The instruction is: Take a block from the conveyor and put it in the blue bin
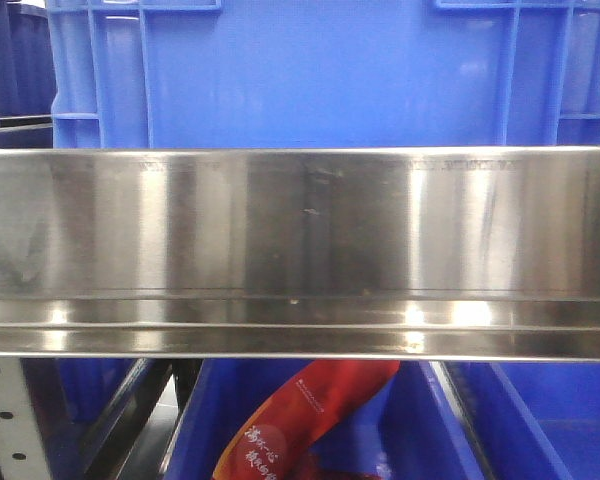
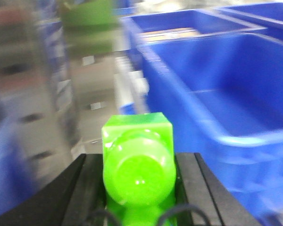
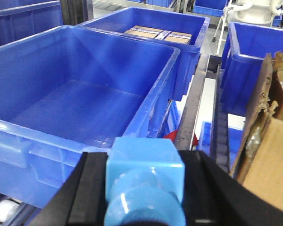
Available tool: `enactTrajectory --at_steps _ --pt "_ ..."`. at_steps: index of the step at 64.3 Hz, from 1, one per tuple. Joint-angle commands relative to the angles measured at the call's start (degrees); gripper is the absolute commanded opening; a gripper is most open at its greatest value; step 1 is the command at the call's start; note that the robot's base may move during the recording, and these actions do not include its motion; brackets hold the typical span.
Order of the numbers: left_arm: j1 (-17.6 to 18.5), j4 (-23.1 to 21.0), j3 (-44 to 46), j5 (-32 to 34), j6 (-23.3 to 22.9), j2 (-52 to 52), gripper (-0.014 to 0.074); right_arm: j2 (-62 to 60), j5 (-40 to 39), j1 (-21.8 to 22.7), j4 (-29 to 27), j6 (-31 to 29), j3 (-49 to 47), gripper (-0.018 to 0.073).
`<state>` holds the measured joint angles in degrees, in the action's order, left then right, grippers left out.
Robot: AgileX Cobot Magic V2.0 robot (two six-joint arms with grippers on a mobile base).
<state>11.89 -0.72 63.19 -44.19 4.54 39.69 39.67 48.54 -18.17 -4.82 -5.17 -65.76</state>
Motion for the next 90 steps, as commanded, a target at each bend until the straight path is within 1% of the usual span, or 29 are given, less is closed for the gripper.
enactTrajectory --at_steps 1,4,8,15,20,25,31,38,48,54,57,61,66,70,73,74,77,78,82,85,88,90 --pt "6.2 2.1 1.8 1.8 -0.2 1.4 -0.0111 1.0 -1.4 -1.3 -2.3 -0.1 -1.8 -0.0153" --pt "9.3 3.1 3.6 1.6 -0.2 3.0 -0.0111 2.0 -2.1 -2.9 -2.7 -0.1 -2.9 -0.0153" --pt "13.3 3.1 7.3 0.9 -0.2 6.2 -0.0111 3.8 -3.1 -4.9 -2.8 -0.1 -4.6 -0.0153" --pt "19.2 2.9 15.3 -2.2 -0.2 14.1 -0.0111 8.7 -4.6 -9.4 -2.8 -0.6 -9.7 -0.0153" --pt "22.6 2.9 21.2 -4.4 -0.2 20.8 -0.0111 12.6 -4.8 -12.1 -2.8 -1.0 -13.4 -0.0153" --pt "24.5 2.9 26.4 -4.8 -0.2 27.3 -0.0111 17.2 -4.8 -14.3 -2.8 -1.9 -16.5 -0.0153" --pt "24.7 2.9 31.2 -5.4 -0.2 34.3 -0.0111 22.7 -4.9 -15.7 -2.8 -1.9 -19.1 -0.0153" --pt "24.1 3.1 35.2 -8.3 -0.2 41.2 -0.0111 28.1 -5.2 -15.7 -2.8 -1.9 -20.2 -0.0153" --pt "21.3 3.5 35.9 -11.3 -0.2 46.3 -0.0111 34.1 -5.5 -15.6 -1.4 -1.9 -20.2 -0.0153" --pt "20.0 2.1 35.9 -11.3 -0.2 48.2 -0.0103 36.8 -5.6 -15.6 0.4 -1.9 -20.2 -0.0153" --pt "19.7 1.3 35.9 -10.9 -0.2 48.6 -0.0081 37.7 -5.7 -15.6 0.5 -1.9 -20.2 -0.0153" --pt "19.7 1.3 35.9 -10.5 -0.2 49.2 -0.0025 38.9 -5.7 -15.6 0.6 -1.9 -20.2 -0.0151" --pt "19.7 1.2 35.9 -10.3 -0.2 49.7 0.008 40.0 -5.7 -15.6 0.6 -1.9 -20.2 -0.013" --pt "19.7 0.7 35.9 -10.3 -0.2 49.9 0.0187 40.5 -5.7 -15.6 0.6 -1.9 -20.2 -0.0081" --pt "19.7 0.7 35.9 -10.3 -0.2 49.9 0.0261 40.8 -5.6 -15.6 0.6 -1.9 -20.2 -0.0005" --pt "19.7 0.7 35.9 -10.3 -0.2 49.9 0.0299 40.8 -5.6 -15.6 0.6 -1.9 -20.2 0.0022" --pt "19.7 0.7 35.9 -10.3 -0.2 49.9 0.0375 40.8 -5.6 -15.6 0.6 -1.8 -20.2 0.012" --pt "19.7 0.7 35.9 -10.3 -0.2 49.9 0.0398 40.8 -5.6 -15.6 0.6 -1.5 -20.2 0.0176" --pt "19.7 0.7 35.9 -10.3 -0.2 49.9 0.0496 40.8 -5.6 -15.6 0.6 -0.2 -20.2 0.0337" --pt "19.7 0.7 35.9 -10.3 -0.2 49.9 0.0542 40.8 -5.7 -15.6 0.6 0.3 -20.2 0.0461" --pt "19.7 0.7 35.9 -10.3 -0.2 49.8 0.0572 40.8 -5.7 -15.6 0.6 0.6 -20.3 0.0531" --pt "19.7 0.7 35.9 -10.4 -0.2 49.8 0.0581 40.7 -5.8 -15.6 0.6 0.6 -20.3 0.0557"
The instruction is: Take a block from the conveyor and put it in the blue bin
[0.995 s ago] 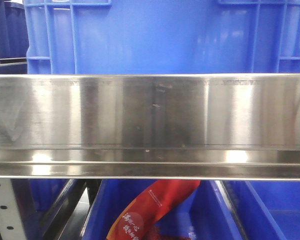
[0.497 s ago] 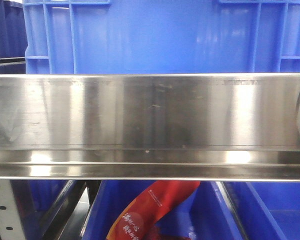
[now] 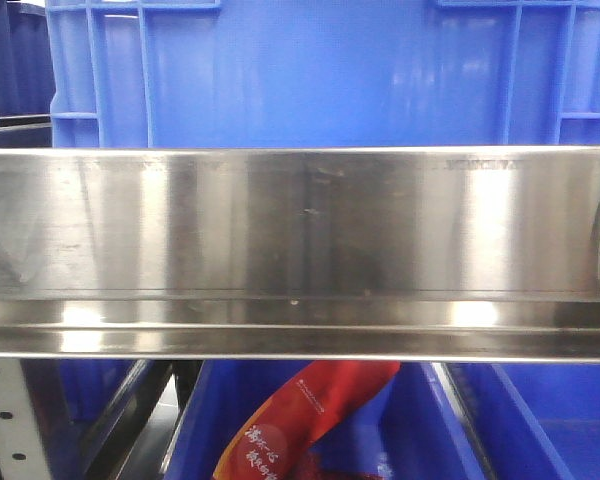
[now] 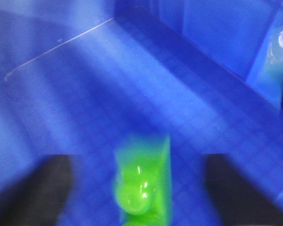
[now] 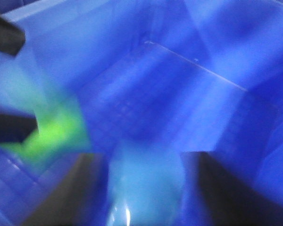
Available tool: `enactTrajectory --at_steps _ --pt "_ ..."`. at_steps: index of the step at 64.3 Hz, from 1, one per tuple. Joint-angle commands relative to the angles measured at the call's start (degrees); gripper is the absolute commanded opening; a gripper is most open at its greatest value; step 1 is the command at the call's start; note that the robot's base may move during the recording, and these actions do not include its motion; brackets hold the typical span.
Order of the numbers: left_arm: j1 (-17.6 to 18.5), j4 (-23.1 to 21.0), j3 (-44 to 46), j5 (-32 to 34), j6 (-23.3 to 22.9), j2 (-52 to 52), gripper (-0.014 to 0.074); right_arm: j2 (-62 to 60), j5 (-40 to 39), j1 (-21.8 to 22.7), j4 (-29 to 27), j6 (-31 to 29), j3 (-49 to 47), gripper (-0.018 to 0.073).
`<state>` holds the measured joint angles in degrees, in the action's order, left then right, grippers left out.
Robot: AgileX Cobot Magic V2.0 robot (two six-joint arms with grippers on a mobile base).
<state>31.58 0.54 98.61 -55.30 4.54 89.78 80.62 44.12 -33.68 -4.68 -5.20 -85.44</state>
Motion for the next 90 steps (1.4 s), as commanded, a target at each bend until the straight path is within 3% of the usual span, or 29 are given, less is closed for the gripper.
enactTrajectory --at_steps 1,6,11,18,28,35,46,69,90 --pt "0.0 -0.5 0.4 0.7 -0.2 -0.3 0.0582 -0.3 -1.4 -0.1 0.5 0.6 -0.6 0.0564" --pt "0.0 -0.5 0.4 0.6 -0.2 -0.7 0.0575 -1.0 -1.6 -0.1 0.5 0.6 -0.6 0.0545" --pt "0.0 -0.5 0.5 0.6 -0.2 -1.6 0.0548 -2.1 -1.6 -0.1 0.5 0.6 -0.7 0.0458" --pt "0.0 -0.5 0.5 0.5 -0.2 -4.1 0.0454 -5.0 -1.6 -0.1 0.5 0.6 -0.7 0.0207" --pt "0.0 -0.5 0.4 -0.9 -0.2 -8.8 0.0148 -10.4 -1.1 -0.1 0.5 0.6 0.0 -0.0169" --pt "0.0 -0.5 -1.6 -1.1 -0.6 -13.6 -0.011 -15.7 -1.5 -0.1 0.5 0.6 3.3 -0.016" --pt "0.0 -0.5 -11.5 2.7 -2.1 -24.3 -0.0111 -25.8 -5.7 -0.1 1.4 0.6 13.2 -0.016" --pt "0.0 -0.5 -44.9 22.2 -2.1 -51.6 -0.0111 -48.2 -14.3 -0.1 3.8 0.6 39.2 -0.0162" --pt "0.0 -1.3 -66.4 34.1 -2.1 -67.8 -0.0111 -61.2 -22.6 -0.1 3.8 0.6 57.0 -0.0162"
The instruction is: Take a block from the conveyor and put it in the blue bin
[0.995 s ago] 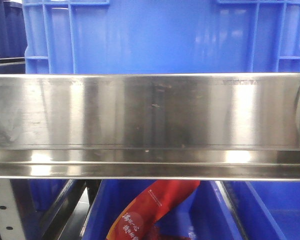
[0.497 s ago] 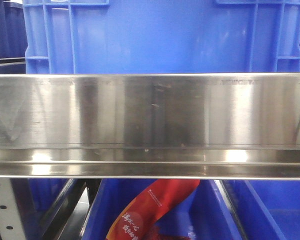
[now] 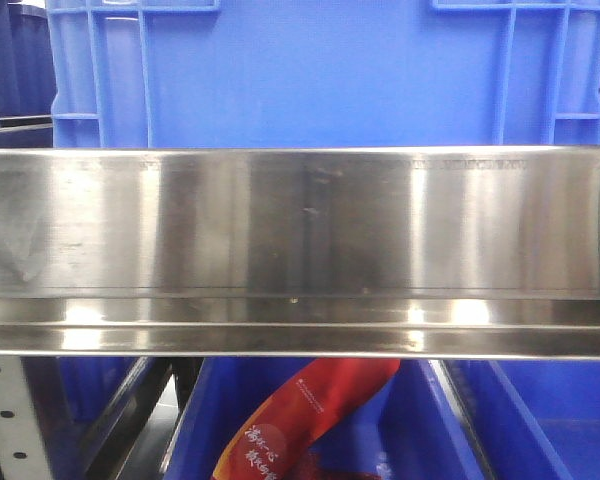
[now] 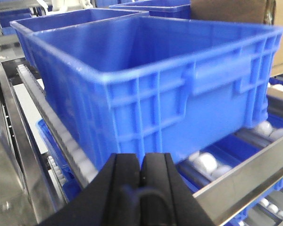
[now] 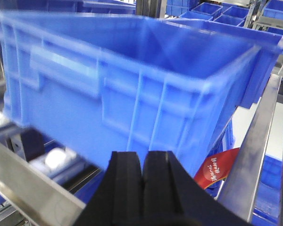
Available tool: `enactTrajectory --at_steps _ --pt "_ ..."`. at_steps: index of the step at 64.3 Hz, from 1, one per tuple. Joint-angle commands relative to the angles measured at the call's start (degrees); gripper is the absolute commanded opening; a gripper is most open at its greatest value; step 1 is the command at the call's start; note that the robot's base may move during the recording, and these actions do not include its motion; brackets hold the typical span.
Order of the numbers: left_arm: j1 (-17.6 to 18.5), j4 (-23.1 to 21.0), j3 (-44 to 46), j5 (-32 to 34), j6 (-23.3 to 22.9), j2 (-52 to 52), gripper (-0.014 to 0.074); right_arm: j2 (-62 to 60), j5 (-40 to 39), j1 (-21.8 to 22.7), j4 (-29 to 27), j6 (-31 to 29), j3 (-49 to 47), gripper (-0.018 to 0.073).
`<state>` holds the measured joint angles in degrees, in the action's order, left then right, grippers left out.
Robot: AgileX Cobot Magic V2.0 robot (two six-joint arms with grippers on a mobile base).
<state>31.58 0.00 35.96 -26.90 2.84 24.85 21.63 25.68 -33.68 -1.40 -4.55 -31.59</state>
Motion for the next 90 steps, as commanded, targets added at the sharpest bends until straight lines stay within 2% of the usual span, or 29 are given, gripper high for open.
enactTrajectory --at_steps 1,8,61,68,79,83,86,90 --pt "0.0 -0.8 -4.8 6.4 -0.4 -3.3 -0.0111 -2.7 -4.6 -0.1 0.5 0.0 3.8 -0.0162" --pt "0.0 -1.0 -7.7 9.0 -0.4 -6.1 -0.0111 -3.5 -5.3 -0.1 0.5 0.0 5.0 -0.0162" --pt "-0.4 -0.8 -8.7 8.8 -0.4 -7.0 -0.0111 -3.5 -5.5 -0.1 0.5 0.0 5.0 -0.0162" --pt "-5.1 0.4 -11.9 13.6 0.1 -7.8 -0.0111 -3.5 -5.5 -0.1 0.5 0.0 5.0 -0.0162" --pt "-16.7 0.4 -22.4 26.1 0.1 -11.9 -0.0111 -3.5 -5.5 -0.1 0.5 0.0 5.0 -0.0162" --pt "-19.9 0.4 -25.9 29.5 0.1 -14.2 -0.0111 -3.5 -5.5 -0.1 0.5 0.0 5.0 -0.0162" --pt "-23.3 0.4 -29.5 30.1 0.1 -17.1 -0.0111 -3.5 -5.5 -0.1 0.5 0.0 5.0 -0.0162" --pt "-25.7 0.4 -32.2 30.1 0.1 -19.3 -0.0111 -3.5 -5.5 -0.1 0.5 0.0 5.0 -0.0162"
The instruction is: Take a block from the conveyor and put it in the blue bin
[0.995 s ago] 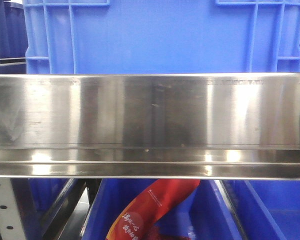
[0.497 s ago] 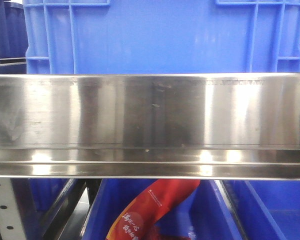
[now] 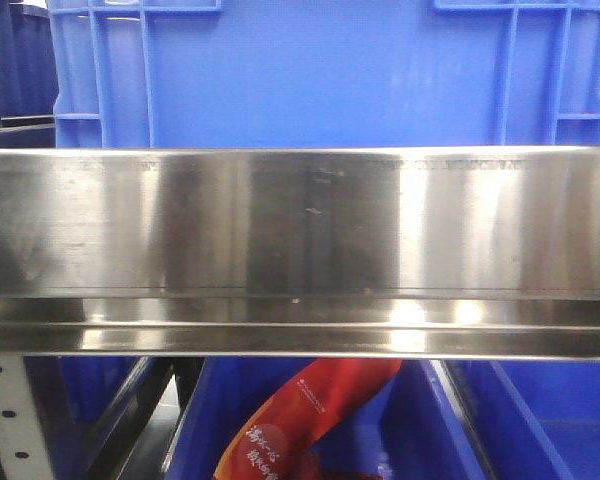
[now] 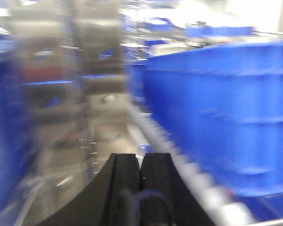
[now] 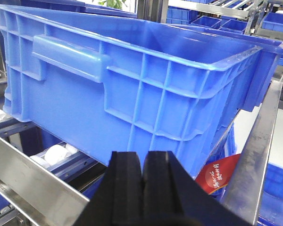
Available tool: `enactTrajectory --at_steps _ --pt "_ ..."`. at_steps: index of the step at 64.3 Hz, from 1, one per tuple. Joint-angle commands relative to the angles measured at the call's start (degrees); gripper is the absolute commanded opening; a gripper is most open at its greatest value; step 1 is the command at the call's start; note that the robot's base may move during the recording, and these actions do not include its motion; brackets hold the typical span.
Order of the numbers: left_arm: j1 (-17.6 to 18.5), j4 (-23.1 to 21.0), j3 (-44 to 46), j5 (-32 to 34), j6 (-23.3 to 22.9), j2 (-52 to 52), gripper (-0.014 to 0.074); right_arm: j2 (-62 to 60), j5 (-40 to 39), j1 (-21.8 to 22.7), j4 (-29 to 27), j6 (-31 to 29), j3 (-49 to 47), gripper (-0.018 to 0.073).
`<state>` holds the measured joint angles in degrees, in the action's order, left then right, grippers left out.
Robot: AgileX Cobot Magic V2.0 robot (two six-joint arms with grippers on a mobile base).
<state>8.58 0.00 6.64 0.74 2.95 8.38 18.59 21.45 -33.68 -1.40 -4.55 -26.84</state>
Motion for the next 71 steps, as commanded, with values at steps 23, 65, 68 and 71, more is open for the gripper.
enactTrajectory --at_steps 23,65,68,71 --pt "-11.3 0.4 -6.6 1.5 0.0 -8.4 -0.0111 -0.5 -1.4 -0.1 0.5 0.0 0.3 -0.0162" --pt "-11.3 0.4 -6.6 1.6 0.0 -8.4 -0.0111 -0.5 -1.4 -0.1 0.5 0.0 0.3 -0.0162" --pt "-11.3 0.4 -6.6 1.6 0.0 -8.4 -0.0111 -0.5 -1.4 -0.1 0.5 0.0 0.3 -0.0162" --pt "-11.3 0.4 -6.6 1.6 0.0 -8.4 -0.0111 -0.5 -1.4 -0.1 0.5 0.0 0.3 -0.0162"
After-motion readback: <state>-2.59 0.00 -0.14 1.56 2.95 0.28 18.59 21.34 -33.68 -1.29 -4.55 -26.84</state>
